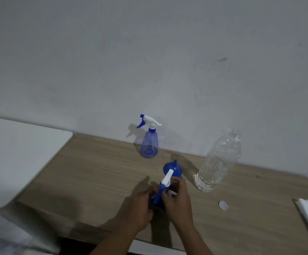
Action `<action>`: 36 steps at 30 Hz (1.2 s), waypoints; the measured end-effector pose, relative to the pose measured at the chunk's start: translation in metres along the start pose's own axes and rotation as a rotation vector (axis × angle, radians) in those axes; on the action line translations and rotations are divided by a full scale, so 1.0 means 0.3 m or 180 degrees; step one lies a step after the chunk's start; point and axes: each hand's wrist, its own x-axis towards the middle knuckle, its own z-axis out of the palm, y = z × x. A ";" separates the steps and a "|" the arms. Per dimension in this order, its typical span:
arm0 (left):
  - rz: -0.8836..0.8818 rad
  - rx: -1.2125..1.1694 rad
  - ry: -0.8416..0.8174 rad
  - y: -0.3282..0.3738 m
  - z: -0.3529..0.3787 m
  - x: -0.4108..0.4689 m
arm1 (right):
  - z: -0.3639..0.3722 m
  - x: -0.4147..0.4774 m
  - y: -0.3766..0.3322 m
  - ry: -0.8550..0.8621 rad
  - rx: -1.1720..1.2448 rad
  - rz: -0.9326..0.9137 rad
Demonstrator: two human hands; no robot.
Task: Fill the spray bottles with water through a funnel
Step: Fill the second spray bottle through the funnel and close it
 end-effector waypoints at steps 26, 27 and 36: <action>0.0066 0.0231 0.0010 -0.030 0.019 0.016 | -0.025 0.013 -0.018 -0.0361 -0.0185 -0.0160; 0.0048 0.0194 -0.0001 -0.029 0.020 0.015 | -0.025 0.010 -0.021 -0.0355 -0.0147 -0.0142; -0.0053 0.0046 -0.0089 -0.028 0.023 0.024 | -0.012 0.014 -0.017 -0.0219 -0.0125 -0.0197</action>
